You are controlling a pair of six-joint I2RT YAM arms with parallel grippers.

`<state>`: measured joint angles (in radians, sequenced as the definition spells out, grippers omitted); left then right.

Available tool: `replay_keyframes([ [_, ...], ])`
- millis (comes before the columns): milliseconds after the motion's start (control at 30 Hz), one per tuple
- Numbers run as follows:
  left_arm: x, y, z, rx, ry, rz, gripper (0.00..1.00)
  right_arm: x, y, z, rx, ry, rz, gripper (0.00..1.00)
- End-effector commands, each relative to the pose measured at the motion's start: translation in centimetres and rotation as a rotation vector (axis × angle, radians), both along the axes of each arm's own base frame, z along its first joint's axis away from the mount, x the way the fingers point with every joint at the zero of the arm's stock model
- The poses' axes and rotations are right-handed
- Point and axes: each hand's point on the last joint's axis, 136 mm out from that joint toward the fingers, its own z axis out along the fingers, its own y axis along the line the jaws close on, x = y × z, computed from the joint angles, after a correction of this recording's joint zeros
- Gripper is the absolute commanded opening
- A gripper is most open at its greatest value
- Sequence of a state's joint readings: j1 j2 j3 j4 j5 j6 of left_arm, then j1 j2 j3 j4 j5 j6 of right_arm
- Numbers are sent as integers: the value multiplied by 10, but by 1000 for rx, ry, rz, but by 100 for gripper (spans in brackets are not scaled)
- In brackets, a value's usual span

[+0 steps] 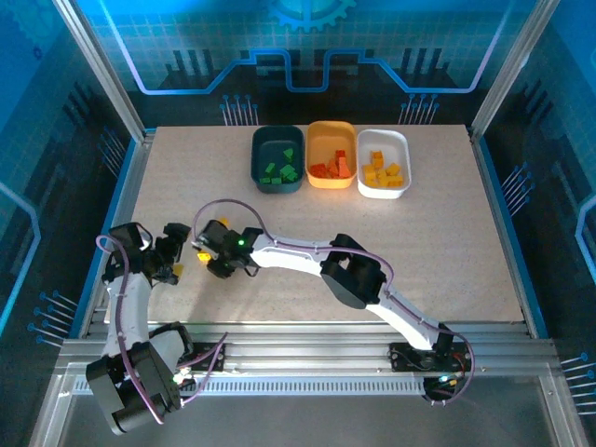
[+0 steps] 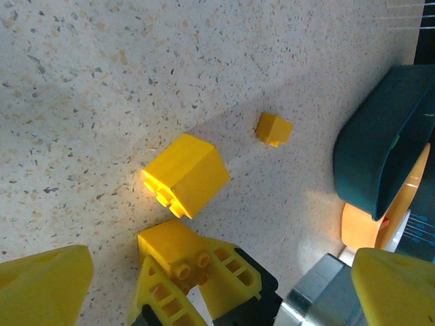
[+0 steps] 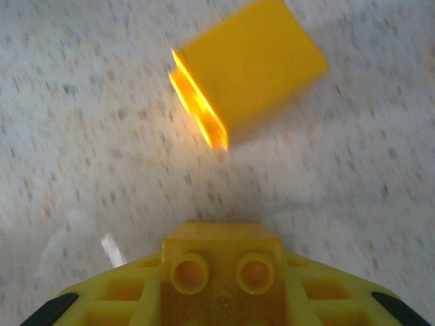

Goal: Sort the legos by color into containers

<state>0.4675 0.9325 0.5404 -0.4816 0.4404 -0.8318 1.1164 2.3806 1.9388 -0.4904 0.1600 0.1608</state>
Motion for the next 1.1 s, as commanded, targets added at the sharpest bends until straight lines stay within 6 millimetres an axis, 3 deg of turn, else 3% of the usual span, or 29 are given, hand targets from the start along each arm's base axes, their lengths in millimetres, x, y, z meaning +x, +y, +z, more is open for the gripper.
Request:
replay_keyframes([
  [0,5,-10,10,-36,-65,-47,99,34,-30,66,93,-68,-115,31],
  [100,12,-22,9,-53,-85,-80,99,70,-78,99,126,-90,-223,31],
  [233,24,-54,9,-57,-107,-187,99,141,-172,121,99,-129,-455,31],
  [300,31,-76,8,-56,-103,-277,99,178,-230,119,67,-123,-602,31],
  [433,39,-122,8,-44,-78,-469,98,233,-334,100,54,-52,-861,31],
  [567,41,-151,8,21,-49,-604,94,263,-400,84,73,6,-1011,32],
  [733,37,-149,12,137,-14,-636,94,283,-433,74,68,47,-1085,41],
  [833,34,-144,17,176,-6,-639,94,286,-441,81,68,27,-1105,59],
  [967,30,-127,15,255,37,-594,97,277,-437,108,116,-22,-1104,61],
  [1067,28,-106,14,272,65,-503,99,256,-416,134,176,-69,-1073,61],
])
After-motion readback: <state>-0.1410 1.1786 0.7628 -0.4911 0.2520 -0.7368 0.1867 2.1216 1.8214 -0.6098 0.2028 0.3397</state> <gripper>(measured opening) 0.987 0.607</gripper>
